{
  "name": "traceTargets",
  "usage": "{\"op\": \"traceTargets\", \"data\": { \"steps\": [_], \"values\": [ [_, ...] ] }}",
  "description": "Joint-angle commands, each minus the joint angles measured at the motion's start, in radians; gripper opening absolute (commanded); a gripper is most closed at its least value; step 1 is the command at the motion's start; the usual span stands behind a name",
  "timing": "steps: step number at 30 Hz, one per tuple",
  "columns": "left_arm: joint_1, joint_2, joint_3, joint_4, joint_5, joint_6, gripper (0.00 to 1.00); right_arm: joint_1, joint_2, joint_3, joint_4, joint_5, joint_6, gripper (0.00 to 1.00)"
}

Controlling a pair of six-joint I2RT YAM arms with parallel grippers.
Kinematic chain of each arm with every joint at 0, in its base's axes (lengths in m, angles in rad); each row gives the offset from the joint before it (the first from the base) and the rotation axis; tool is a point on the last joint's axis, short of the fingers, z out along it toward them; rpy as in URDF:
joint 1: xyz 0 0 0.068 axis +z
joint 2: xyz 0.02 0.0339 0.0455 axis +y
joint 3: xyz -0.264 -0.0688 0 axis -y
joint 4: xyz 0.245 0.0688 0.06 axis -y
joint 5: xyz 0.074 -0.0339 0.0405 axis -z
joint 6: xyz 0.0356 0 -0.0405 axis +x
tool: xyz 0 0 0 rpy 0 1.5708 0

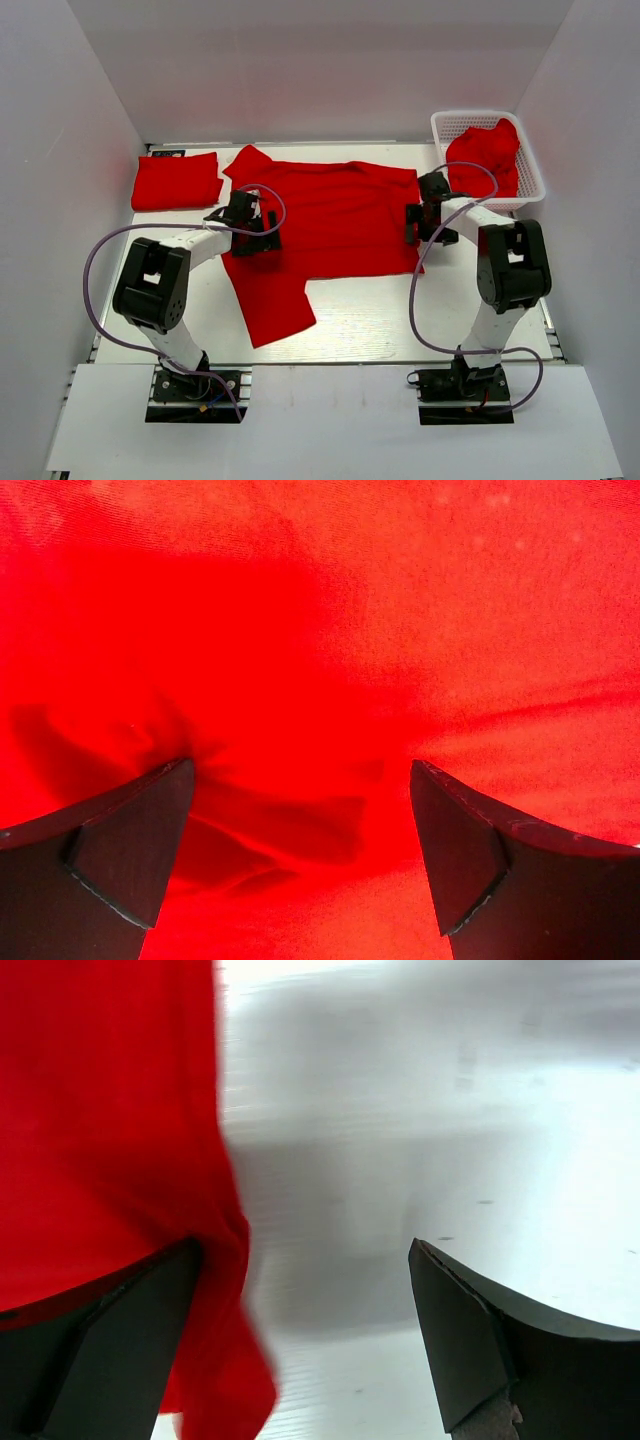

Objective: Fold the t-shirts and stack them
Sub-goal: Flatten out the tshirt, then grap the side of the flattened tshirt closest away from the robot with both arms

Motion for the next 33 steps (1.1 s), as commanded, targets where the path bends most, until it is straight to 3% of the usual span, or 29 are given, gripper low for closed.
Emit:
{"op": "traceTargets", "data": {
  "steps": [1, 12, 19, 20, 25, 28, 33],
  "values": [
    [0.011, 0.041, -0.061, -0.136, -0.088, -0.005, 1.00, -0.062, -0.034, -0.022, -0.011, 0.045, 0.019, 0.90],
    [0.011, 0.050, 0.006, -0.166, -0.091, 0.018, 1.00, -0.199, -0.083, 0.030, -0.046, 0.060, -0.019, 0.90],
    [0.000, -0.095, 0.069, -0.215, -0.033, 0.036, 1.00, -0.199, -0.273, -0.051, 0.018, -0.256, -0.057, 0.90],
    [0.000, -0.121, 0.080, -0.240, -0.033, 0.036, 1.00, -0.197, -0.290, -0.092, 0.035, -0.373, -0.054, 0.90],
    [0.000, -0.256, 0.068, -0.339, -0.024, -0.005, 1.00, -0.168, -0.407, -0.184, 0.128, -0.555, -0.008, 0.90],
    [0.000, -0.325, 0.008, -0.409, 0.016, -0.042, 1.00, -0.132, -0.428, -0.242, 0.153, -0.616, -0.005, 0.90],
    [-0.009, -0.453, -0.124, -0.508, 0.112, -0.086, 1.00, -0.108, -0.477, -0.307, 0.197, -0.585, 0.032, 0.90]
  ]
}}
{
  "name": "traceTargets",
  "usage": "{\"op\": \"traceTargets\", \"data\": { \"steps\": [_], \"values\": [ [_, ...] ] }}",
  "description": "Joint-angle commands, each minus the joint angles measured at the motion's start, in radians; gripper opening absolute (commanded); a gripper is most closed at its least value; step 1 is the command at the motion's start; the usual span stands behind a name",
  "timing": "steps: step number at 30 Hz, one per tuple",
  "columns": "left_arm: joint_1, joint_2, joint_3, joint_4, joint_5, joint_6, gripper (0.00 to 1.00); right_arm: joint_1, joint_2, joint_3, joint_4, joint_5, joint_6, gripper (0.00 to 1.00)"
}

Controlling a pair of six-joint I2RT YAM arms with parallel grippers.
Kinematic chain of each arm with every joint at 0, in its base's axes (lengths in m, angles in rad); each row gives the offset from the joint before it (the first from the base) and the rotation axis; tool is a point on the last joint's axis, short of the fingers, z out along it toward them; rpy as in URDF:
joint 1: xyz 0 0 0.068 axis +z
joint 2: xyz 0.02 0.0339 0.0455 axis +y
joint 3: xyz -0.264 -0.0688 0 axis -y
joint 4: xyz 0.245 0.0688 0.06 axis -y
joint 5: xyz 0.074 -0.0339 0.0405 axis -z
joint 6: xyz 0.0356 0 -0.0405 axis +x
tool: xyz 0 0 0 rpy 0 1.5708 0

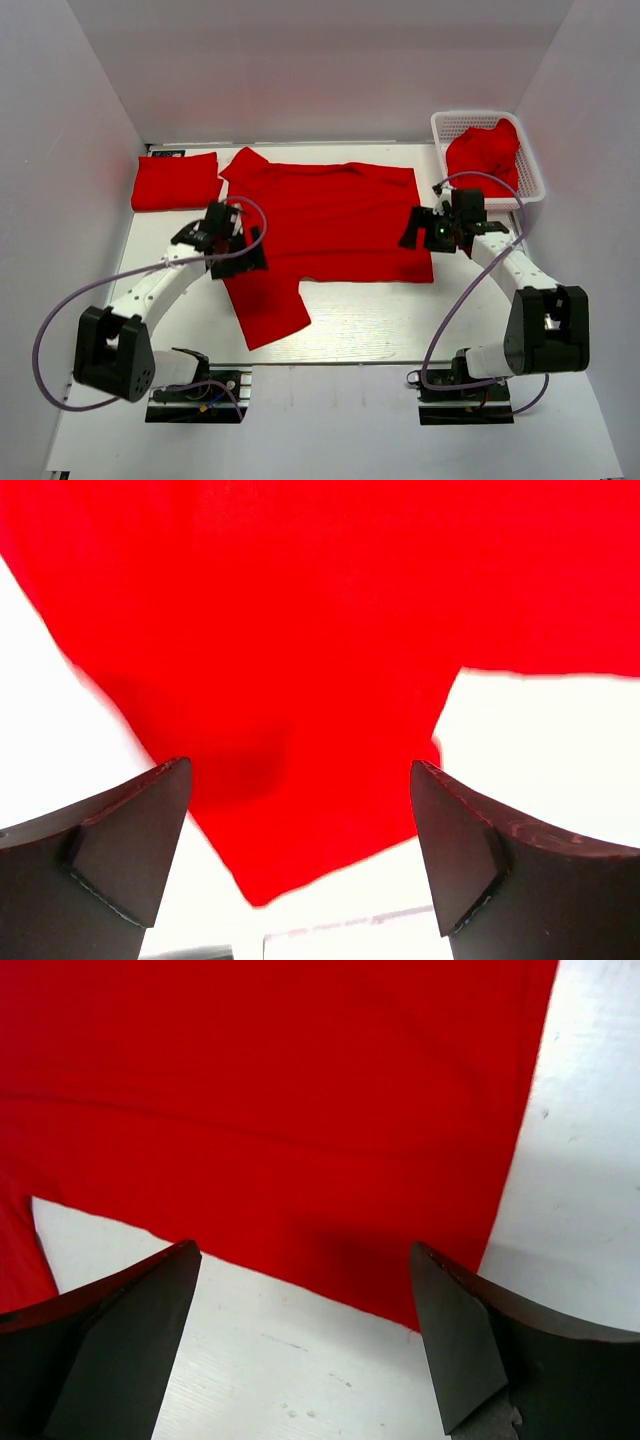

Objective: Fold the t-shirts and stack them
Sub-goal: Grap the side of the flattened tshirt closest away from the robot with both arms

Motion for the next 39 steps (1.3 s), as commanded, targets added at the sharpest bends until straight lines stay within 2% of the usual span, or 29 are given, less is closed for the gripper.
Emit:
{"op": "traceTargets", "data": {
  "steps": [1, 4, 7, 11, 15, 24, 27, 31, 32, 34, 39],
  "values": [
    [-0.007, -0.104, -0.129, -0.174, 0.095, -0.080, 1.00, 0.001, -0.058, -0.056, 0.065, -0.025, 0.045, 0.90],
    [-0.016, -0.190, -0.243, -0.216, 0.167, -0.117, 1.00, 0.004, -0.107, -0.096, 0.085, -0.020, 0.057, 0.90],
    [-0.027, -0.236, -0.313, -0.246, 0.181, -0.151, 1.00, 0.001, -0.125, -0.125, 0.093, -0.008, 0.057, 0.90],
    [-0.047, -0.249, -0.347, -0.251, 0.180, -0.175, 1.00, -0.001, -0.124, -0.140, 0.102, 0.003, 0.061, 0.90],
    [-0.084, -0.192, -0.367, -0.213, 0.195, -0.195, 1.00, -0.002, -0.110, -0.139, 0.108, 0.003, 0.064, 0.90],
    [-0.202, -0.120, -0.355, -0.155, 0.059, -0.277, 1.00, -0.005, -0.102, -0.151, 0.117, 0.096, 0.076, 0.90],
    [-0.243, -0.060, -0.335, -0.130, 0.003, -0.291, 0.95, -0.005, -0.102, -0.150, 0.123, 0.119, 0.084, 0.90],
    [-0.288, 0.018, -0.326, -0.093, -0.041, -0.300, 0.83, -0.005, -0.107, -0.157, 0.122, 0.130, 0.096, 0.90],
    [-0.297, 0.030, -0.326, -0.093, -0.041, -0.310, 0.74, -0.004, -0.112, -0.159, 0.122, 0.130, 0.099, 0.90],
    [-0.312, 0.053, -0.326, -0.067, -0.041, -0.311, 0.67, -0.002, -0.124, -0.166, 0.120, 0.144, 0.106, 0.90],
    [-0.335, 0.063, -0.344, -0.056, -0.093, -0.341, 0.30, -0.004, -0.181, -0.200, 0.113, 0.153, 0.119, 0.90]
  ]
}}
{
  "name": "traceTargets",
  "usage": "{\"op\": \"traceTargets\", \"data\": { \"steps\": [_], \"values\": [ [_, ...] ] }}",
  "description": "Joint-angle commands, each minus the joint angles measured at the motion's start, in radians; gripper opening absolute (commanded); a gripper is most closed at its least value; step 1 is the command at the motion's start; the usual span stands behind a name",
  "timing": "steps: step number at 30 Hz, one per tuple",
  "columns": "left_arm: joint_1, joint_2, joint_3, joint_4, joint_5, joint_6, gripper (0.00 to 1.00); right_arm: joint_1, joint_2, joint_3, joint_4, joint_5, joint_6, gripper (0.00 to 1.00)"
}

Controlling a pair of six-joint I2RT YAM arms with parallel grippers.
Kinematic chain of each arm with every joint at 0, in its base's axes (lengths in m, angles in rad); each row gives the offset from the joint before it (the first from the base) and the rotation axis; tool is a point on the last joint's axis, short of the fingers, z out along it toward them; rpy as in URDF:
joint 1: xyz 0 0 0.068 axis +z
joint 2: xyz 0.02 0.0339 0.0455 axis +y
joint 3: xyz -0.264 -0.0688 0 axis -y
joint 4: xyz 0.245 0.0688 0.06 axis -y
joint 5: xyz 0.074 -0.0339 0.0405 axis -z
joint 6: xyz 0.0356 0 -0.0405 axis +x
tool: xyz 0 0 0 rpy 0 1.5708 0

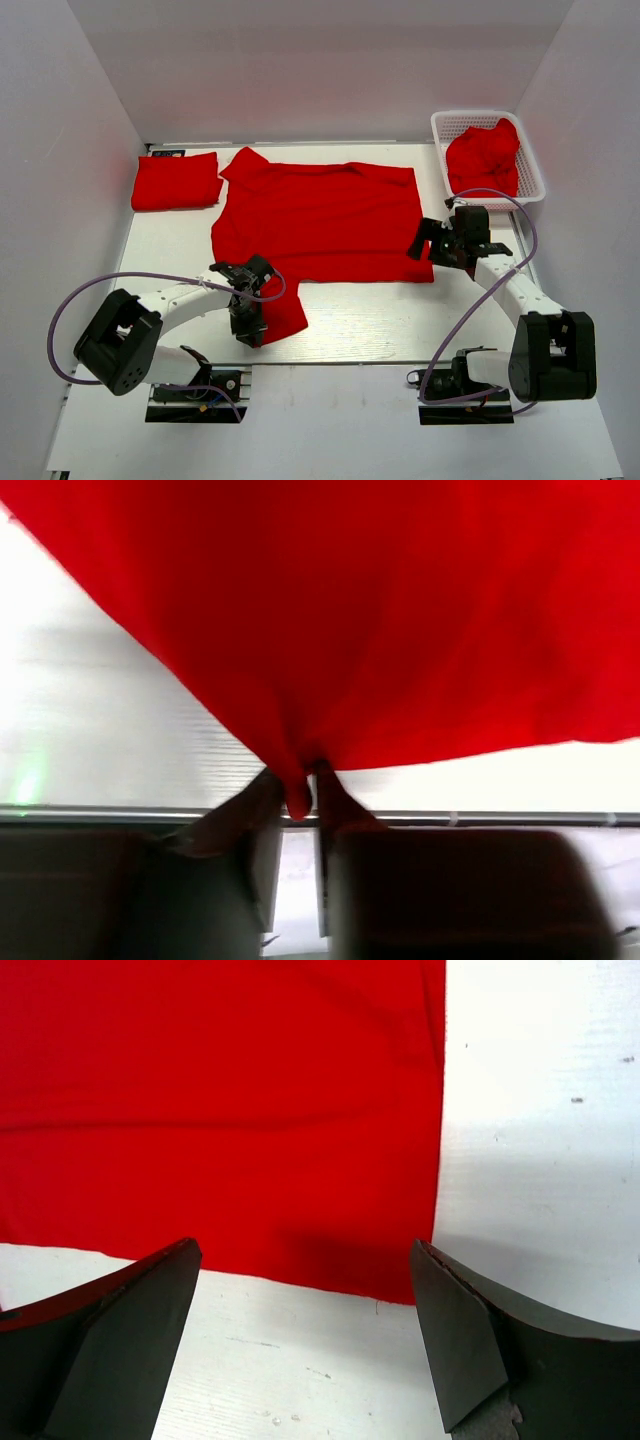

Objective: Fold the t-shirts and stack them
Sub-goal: Grap the side of the flattened tshirt closest away from the robot with both arms

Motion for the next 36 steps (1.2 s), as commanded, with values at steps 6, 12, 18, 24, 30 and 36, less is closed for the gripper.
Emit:
{"op": "traceTargets", "data": {
  "steps": [6, 12, 18, 24, 30, 36],
  "values": [
    [-0.010, 0.057, -0.010, 0.135, -0.165, -0.014, 0.00, 0.003, -0.087, -0.046, -0.041, -0.001, 0.014, 0.90],
    [-0.010, 0.025, 0.013, 0.095, -0.148, 0.005, 0.00, 0.010, -0.112, -0.083, -0.049, 0.024, 0.045, 0.90],
    [-0.010, -0.018, 0.013, 0.086, -0.127, 0.014, 0.00, 0.022, -0.070, -0.069, -0.061, 0.079, 0.086, 0.90],
    [-0.010, -0.037, 0.003, 0.086, -0.108, 0.014, 0.00, 0.028, -0.003, -0.069, -0.076, 0.199, 0.148, 0.90],
    [-0.010, -0.046, -0.006, 0.086, -0.108, 0.014, 0.00, 0.034, 0.040, -0.084, -0.030, 0.226, 0.211, 0.90],
    [-0.010, -0.046, -0.015, 0.097, -0.098, 0.014, 0.00, 0.034, 0.062, -0.095, -0.019, 0.231, 0.241, 0.78]
  ]
}}
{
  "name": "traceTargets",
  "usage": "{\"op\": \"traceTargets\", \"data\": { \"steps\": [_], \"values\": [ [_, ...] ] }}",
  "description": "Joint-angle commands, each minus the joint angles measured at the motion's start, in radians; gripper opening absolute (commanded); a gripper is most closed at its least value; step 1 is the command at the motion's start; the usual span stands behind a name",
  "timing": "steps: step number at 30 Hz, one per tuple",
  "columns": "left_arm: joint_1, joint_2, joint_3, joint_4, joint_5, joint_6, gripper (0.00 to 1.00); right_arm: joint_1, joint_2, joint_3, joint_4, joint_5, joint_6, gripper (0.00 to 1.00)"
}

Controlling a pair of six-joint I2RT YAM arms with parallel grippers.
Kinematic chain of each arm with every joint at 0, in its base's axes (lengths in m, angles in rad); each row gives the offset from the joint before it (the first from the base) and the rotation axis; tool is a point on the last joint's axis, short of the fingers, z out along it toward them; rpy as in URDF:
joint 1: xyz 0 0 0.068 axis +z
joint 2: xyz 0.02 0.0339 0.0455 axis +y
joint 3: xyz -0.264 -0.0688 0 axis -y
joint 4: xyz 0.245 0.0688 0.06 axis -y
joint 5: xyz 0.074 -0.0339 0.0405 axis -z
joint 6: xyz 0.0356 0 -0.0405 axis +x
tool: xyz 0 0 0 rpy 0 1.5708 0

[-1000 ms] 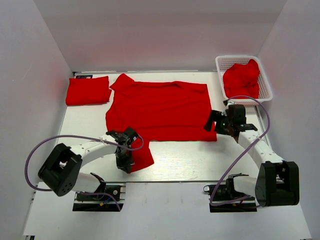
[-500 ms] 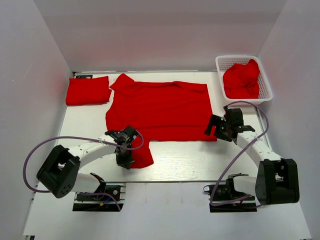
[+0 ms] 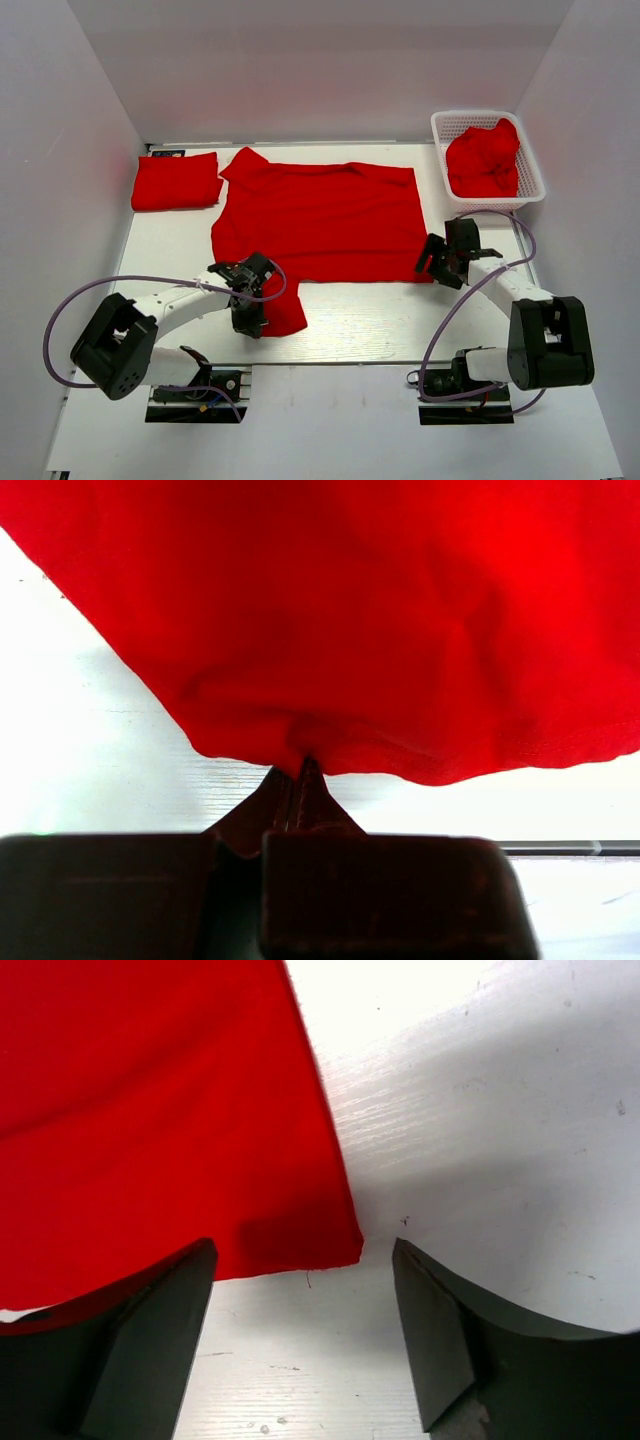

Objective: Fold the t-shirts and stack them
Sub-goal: Grap the side of the flattened tshirt closest away from the robot with both arms

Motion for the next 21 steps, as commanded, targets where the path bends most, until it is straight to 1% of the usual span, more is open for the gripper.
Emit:
{"op": "traceTargets", "data": {
  "steps": [1, 3, 5, 7, 8, 11, 12, 13, 16, 17, 18, 21],
  "values": [
    [0.003, -0.016, -0.023, 0.036, -0.024, 0.003, 0.00, 0.010, 0.024, -0.012, 0.030, 0.018, 0.042, 0.76],
    [0.003, -0.016, -0.014, 0.027, -0.024, 0.003, 0.00, 0.009, 0.030, -0.023, 0.038, 0.005, 0.050, 0.74],
    [0.003, -0.025, -0.003, 0.027, -0.024, 0.003, 0.00, 0.010, 0.053, -0.021, 0.046, -0.001, 0.057, 0.68],
    [0.003, -0.025, -0.003, 0.018, -0.024, 0.003, 0.00, 0.010, 0.071, -0.016, 0.042, -0.004, 0.058, 0.63],
    [0.003, -0.025, -0.003, 0.018, -0.024, 0.003, 0.00, 0.013, 0.071, -0.016, 0.045, -0.007, 0.059, 0.63],
    [0.003, -0.048, -0.003, -0.002, -0.024, 0.003, 0.00, 0.016, 0.076, -0.029, 0.055, 0.007, 0.067, 0.37],
    [0.003, -0.062, -0.003, -0.011, -0.013, -0.006, 0.00, 0.015, 0.073, -0.032, 0.050, -0.001, 0.068, 0.16],
    [0.003, -0.071, -0.003, -0.011, -0.013, -0.006, 0.00, 0.013, 0.067, -0.033, 0.046, 0.001, 0.068, 0.00],
    [0.003, -0.105, 0.017, -0.052, 0.010, -0.006, 0.00, 0.015, 0.001, -0.056, 0.003, -0.007, 0.047, 0.00],
    [0.003, -0.123, 0.017, -0.065, 0.019, -0.006, 0.00, 0.013, -0.043, -0.058, -0.049, -0.007, 0.042, 0.00],
    [0.003, -0.132, 0.017, -0.078, 0.028, -0.006, 0.00, 0.015, -0.061, -0.059, -0.066, -0.007, 0.036, 0.00],
    [0.003, -0.171, 0.026, -0.131, 0.106, 0.005, 0.00, 0.018, -0.140, -0.050, -0.197, -0.001, 0.036, 0.00]
  ]
}}
